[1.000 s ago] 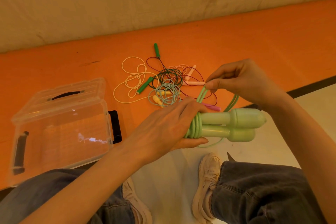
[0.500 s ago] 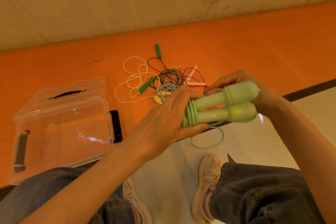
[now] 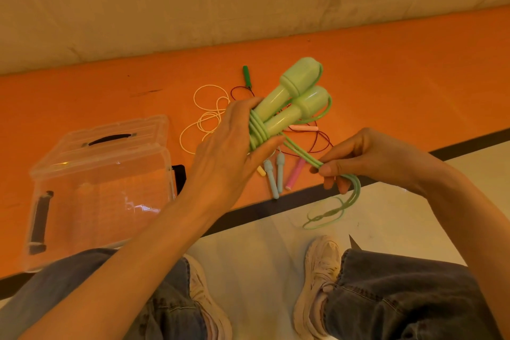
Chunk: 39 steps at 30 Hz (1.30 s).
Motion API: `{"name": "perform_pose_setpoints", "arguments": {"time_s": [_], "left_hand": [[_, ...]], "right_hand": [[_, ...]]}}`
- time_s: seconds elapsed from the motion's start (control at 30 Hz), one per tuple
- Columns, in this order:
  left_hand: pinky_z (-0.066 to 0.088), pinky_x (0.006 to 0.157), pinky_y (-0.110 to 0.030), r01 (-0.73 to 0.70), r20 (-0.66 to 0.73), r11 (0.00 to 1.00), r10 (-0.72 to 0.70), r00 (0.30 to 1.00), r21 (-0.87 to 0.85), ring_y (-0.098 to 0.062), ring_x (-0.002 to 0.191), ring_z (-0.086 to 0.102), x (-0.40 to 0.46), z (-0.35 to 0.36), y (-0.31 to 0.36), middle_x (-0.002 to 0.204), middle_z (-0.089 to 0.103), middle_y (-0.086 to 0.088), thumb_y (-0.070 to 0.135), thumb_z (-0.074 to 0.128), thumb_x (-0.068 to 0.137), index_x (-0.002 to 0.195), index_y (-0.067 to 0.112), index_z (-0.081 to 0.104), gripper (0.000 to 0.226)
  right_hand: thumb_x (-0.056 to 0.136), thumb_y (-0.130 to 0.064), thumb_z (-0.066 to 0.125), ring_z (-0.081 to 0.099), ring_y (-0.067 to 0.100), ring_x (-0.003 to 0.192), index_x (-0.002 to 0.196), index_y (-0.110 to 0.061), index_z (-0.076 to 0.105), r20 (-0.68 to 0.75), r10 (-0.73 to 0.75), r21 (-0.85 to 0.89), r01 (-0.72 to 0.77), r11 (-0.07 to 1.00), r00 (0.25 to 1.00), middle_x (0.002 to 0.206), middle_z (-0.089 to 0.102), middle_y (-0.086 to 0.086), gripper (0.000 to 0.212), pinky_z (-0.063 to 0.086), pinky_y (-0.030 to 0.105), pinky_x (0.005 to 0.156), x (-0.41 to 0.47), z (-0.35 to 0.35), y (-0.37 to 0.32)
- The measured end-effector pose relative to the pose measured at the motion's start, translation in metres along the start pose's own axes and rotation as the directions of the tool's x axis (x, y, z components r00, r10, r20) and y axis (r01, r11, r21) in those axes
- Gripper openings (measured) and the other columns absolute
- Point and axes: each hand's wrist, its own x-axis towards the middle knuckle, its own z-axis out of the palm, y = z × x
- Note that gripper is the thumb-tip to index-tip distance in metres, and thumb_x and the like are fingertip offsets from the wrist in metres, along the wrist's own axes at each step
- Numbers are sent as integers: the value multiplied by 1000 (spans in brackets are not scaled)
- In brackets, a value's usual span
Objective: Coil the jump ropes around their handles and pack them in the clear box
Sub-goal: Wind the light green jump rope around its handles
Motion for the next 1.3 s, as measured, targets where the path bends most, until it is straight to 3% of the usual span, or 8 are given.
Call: {"name": "perform_pose_setpoints", "arguments": {"time_s": [0.13,0.27,0.47,0.63,0.8,0.9,1.1,1.3], "left_hand": [[48,72,-38,9,34,993,-13,999,115,-13,98,53,-1,3,0,125,47,3,49,50,93,141,22,36,57],[49,65,-43,-13,106,979,-9,994,202,-21,88,56,1,3,-1,125,44,0,58,40,88,147,24,28,70],[49,57,-41,-41,160,965,-1,987,261,-20,76,54,7,-1,-3,128,43,-1,62,41,84,150,23,24,78],[34,53,-30,-101,219,893,3,976,438,-25,92,60,1,8,3,134,43,-5,54,49,83,149,19,26,77],[22,46,-28,-111,219,894,15,976,434,-26,86,62,-4,13,2,132,46,-5,50,50,80,146,18,32,76],[30,53,-28,-48,171,921,-20,985,386,-25,90,60,-5,14,3,130,47,-4,48,54,84,143,19,36,69],[21,44,-22,-51,141,918,-6,990,393,-25,83,61,-3,13,-4,116,54,-5,42,67,83,134,16,46,61],[33,44,-26,-61,123,888,5,992,456,-27,70,63,-1,11,-13,108,59,-3,60,35,79,126,16,54,67]], "right_hand": [[74,-31,67,64,17,65,85,-21,78,111,-42,8,41,999,993,75,73,3,19,53,21,63,-7,11,-7],[76,-24,64,61,15,58,92,-7,76,101,-109,87,101,991,989,71,71,5,26,55,27,64,-13,6,-10],[79,-23,61,57,16,53,91,-7,76,40,-157,180,148,972,987,66,68,5,25,52,24,58,-16,3,-11],[84,-19,60,57,15,54,97,-6,74,134,-177,181,152,972,975,70,68,5,23,50,22,58,-9,20,-17],[87,-20,61,58,15,55,79,-28,75,183,-206,174,175,969,961,73,69,6,19,50,28,61,-2,33,-21],[86,-18,61,58,16,55,86,-19,76,155,-200,176,172,969,968,72,69,5,15,50,26,60,-4,32,-23],[79,-27,62,60,13,53,95,-8,74,64,-174,99,167,981,983,68,70,3,28,49,19,55,-6,32,-24],[78,-20,71,60,1,51,101,-24,71,-131,-135,-180,111,977,982,62,68,-16,23,45,10,48,-19,14,-25]]}}
